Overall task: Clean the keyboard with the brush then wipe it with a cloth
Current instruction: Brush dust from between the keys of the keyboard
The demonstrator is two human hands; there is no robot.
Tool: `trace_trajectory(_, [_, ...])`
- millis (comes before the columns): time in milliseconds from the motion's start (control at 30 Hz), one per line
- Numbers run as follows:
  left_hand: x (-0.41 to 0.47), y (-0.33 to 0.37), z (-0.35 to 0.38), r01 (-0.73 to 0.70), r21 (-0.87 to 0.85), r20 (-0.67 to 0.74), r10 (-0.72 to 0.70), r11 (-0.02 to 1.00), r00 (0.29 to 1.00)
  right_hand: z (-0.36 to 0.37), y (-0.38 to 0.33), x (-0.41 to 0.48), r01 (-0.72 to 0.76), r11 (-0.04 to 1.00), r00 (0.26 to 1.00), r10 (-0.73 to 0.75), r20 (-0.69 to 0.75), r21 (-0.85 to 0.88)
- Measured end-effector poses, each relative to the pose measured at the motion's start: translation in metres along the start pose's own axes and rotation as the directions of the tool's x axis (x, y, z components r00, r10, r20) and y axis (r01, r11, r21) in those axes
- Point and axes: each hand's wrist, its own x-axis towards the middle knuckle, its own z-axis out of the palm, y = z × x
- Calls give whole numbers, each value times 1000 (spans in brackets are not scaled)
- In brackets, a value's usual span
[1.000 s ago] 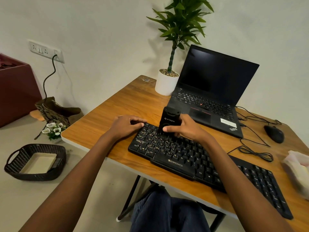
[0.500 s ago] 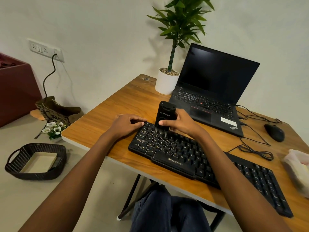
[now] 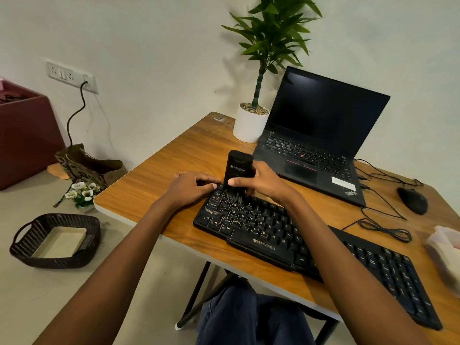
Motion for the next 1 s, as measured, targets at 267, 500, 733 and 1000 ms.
trace_trajectory(267, [0, 0, 2, 3, -69, 11, -3, 998, 1000, 17, 0, 1, 66, 997, 997, -65, -38, 36])
trace_trajectory(500, [2, 1, 0, 35, -28, 13, -35, 999, 999, -22, 19, -35, -48, 999, 997, 48, -61, -11])
trace_trajectory(733, [3, -2, 2, 40, -54, 2, -39, 998, 999, -59, 24, -61, -132, 985, 990, 126, -56, -109])
trace_trajectory(1000, [1, 0, 0, 19, -84, -1, -19, 996, 1000, 9, 1, -6, 42, 998, 997, -46, -59, -54])
